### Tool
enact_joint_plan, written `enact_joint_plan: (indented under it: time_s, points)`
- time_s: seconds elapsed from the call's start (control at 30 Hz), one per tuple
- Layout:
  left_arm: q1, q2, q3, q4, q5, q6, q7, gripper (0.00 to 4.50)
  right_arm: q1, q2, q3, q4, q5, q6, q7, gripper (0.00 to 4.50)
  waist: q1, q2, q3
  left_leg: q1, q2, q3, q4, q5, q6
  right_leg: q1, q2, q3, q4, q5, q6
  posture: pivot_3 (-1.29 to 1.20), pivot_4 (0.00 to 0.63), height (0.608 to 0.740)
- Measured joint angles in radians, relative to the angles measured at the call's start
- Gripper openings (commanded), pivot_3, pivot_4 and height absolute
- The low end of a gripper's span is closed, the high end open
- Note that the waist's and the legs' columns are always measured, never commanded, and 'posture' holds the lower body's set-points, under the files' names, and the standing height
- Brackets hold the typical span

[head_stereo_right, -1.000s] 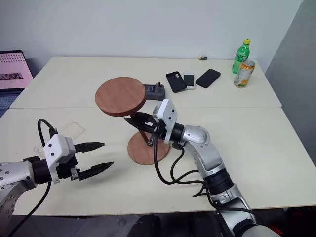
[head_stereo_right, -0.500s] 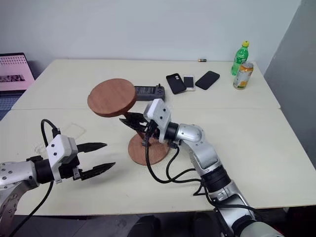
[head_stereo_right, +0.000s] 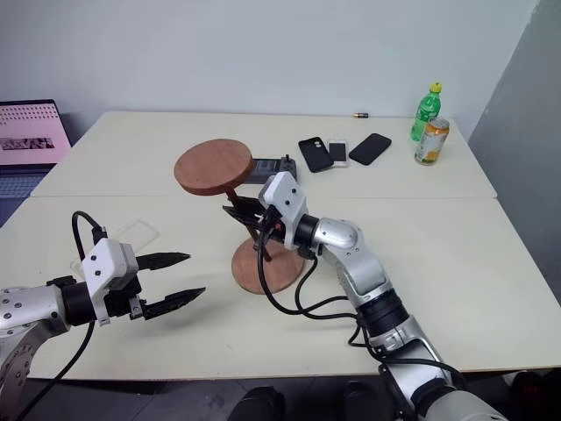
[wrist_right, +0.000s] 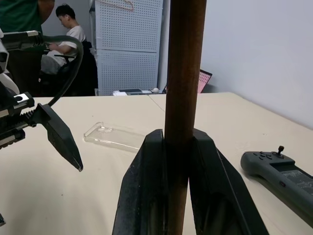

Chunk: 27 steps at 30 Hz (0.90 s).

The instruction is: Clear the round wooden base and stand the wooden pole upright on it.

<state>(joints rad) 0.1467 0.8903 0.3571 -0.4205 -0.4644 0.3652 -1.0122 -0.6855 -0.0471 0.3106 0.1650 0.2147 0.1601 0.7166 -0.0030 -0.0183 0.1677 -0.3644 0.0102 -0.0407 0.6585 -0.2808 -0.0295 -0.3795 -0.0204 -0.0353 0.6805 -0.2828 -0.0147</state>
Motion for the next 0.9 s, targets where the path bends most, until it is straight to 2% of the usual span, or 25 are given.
enact_joint_plan:
  time_s: [0.9]
  points:
    - [-0.024, 0.000, -0.005, 0.000, -0.001, 0.041, 0.000, 3.62, 0.030, -0.043, 0.005, -0.122, 0.015, 0.144, -0.019, 0.23, 0.002, 0.002, -0.008, 0.000, 0.000, 0.000, -0.008, 0.000, 0.000, -0.001, -0.001, 0.000, -0.005, -0.003, 0.004, 0.00, 0.150, 0.740]
